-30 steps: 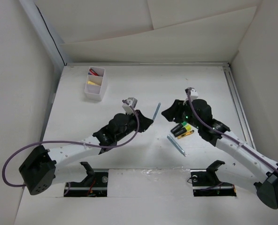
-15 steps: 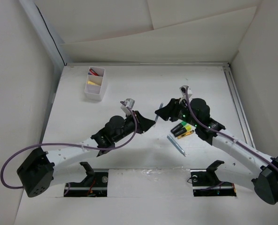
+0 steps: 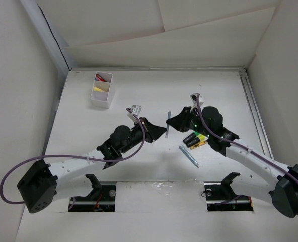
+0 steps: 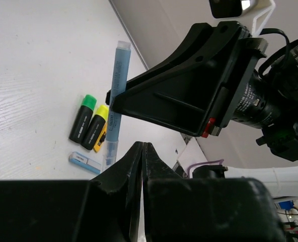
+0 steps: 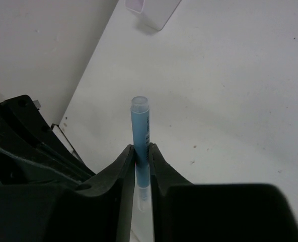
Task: Sort the stationery into containers
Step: Pass the stationery from the left arm to the right, then pass the stationery from the right arm to the left
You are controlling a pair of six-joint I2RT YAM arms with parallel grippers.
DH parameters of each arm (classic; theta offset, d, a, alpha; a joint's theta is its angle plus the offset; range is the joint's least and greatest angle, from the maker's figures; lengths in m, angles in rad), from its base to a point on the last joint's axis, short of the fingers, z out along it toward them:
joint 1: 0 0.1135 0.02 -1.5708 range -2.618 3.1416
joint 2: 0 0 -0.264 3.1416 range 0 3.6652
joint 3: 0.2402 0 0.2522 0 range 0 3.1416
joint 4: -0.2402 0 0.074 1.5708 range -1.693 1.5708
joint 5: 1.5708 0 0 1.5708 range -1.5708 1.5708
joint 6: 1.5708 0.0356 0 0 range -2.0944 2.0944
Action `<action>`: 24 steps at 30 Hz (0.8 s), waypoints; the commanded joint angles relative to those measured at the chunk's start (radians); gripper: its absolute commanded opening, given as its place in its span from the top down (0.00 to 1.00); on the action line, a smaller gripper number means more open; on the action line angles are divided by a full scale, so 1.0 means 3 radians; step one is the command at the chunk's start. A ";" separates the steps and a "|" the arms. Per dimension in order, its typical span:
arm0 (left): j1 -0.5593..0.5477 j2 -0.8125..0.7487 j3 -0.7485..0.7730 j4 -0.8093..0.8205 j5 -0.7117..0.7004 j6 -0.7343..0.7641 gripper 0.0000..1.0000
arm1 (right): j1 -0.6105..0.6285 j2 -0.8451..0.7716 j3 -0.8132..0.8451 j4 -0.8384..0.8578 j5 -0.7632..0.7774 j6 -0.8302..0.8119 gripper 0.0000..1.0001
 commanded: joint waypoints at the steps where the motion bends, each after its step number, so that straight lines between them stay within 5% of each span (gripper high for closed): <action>1: 0.0023 -0.0003 -0.0046 0.0266 0.0096 -0.0054 1.00 | 0.0051 0.0030 0.0038 0.0230 -0.0038 -0.0012 0.85; 8: 0.0023 -0.0003 -0.0010 0.0230 0.0096 -0.0054 0.97 | 0.0051 0.0030 0.0069 0.0230 0.0033 -0.0048 0.97; 12: 0.0023 -0.0003 0.0092 0.0042 0.0056 0.0012 0.84 | 0.0051 0.0030 0.0115 0.0124 0.0105 -0.0160 0.98; 15: 0.0023 -0.0034 0.0276 -0.0376 -0.0102 0.0078 0.65 | 0.0051 0.0060 0.0146 -0.0020 0.0171 -0.0308 0.98; 24: 0.0023 0.0359 0.1078 -0.1201 -0.0344 0.0293 0.64 | 0.0122 0.0163 0.0248 -0.0317 0.0320 -0.0610 1.00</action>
